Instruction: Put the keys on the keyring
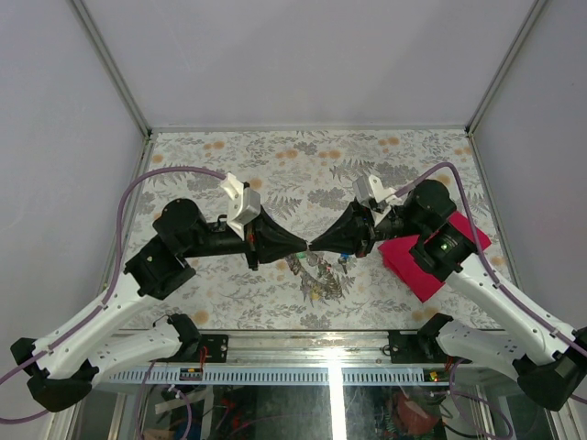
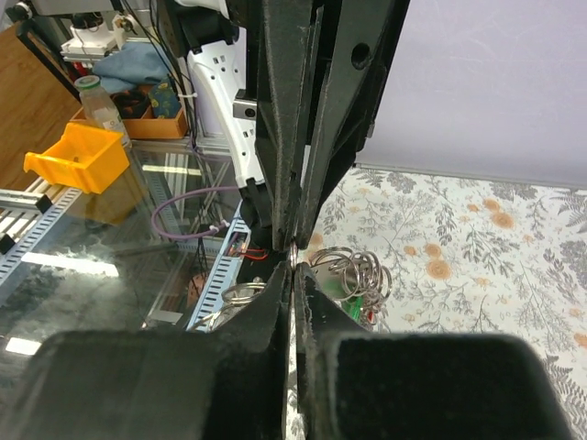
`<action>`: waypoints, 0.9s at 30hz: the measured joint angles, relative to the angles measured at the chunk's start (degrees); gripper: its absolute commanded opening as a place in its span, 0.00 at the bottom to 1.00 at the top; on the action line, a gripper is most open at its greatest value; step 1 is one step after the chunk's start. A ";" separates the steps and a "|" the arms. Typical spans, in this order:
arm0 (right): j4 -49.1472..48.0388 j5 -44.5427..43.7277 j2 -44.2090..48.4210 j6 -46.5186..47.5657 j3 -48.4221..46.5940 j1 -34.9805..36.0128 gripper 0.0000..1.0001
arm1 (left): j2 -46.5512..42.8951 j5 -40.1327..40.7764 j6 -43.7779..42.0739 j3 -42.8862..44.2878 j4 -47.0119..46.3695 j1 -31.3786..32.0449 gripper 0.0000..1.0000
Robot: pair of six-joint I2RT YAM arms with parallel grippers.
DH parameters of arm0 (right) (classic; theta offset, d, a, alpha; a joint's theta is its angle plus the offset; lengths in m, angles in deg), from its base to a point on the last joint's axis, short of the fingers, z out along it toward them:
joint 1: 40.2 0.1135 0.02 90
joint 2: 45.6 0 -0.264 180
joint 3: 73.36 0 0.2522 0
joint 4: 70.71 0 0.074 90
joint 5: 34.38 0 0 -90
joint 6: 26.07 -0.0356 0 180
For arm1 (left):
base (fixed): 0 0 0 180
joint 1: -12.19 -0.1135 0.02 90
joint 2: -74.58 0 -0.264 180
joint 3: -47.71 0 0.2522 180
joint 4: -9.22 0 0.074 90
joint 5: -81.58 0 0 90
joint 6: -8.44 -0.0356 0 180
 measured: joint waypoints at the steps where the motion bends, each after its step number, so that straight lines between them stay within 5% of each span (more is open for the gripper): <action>1: 1.09 -0.33 0.02 0.85 -0.26 0.02 0.00 | -0.07 0.48 -0.22 0.00 0.31 0.00 0.16; 5: 11.87 -3.19 0.04 6.34 -3.72 0.13 0.00 | -1.22 3.28 -1.03 0.00 0.79 0.00 0.29; 17: 53.22 -14.71 -8.39 23.10 -30.67 0.28 0.00 | -1.44 5.75 -1.77 -0.11 -0.07 0.00 0.33; 27: 74.07 -29.03 -16.35 28.35 -43.56 9.20 0.00 | -0.83 5.79 -0.46 -2.78 -3.89 0.00 0.34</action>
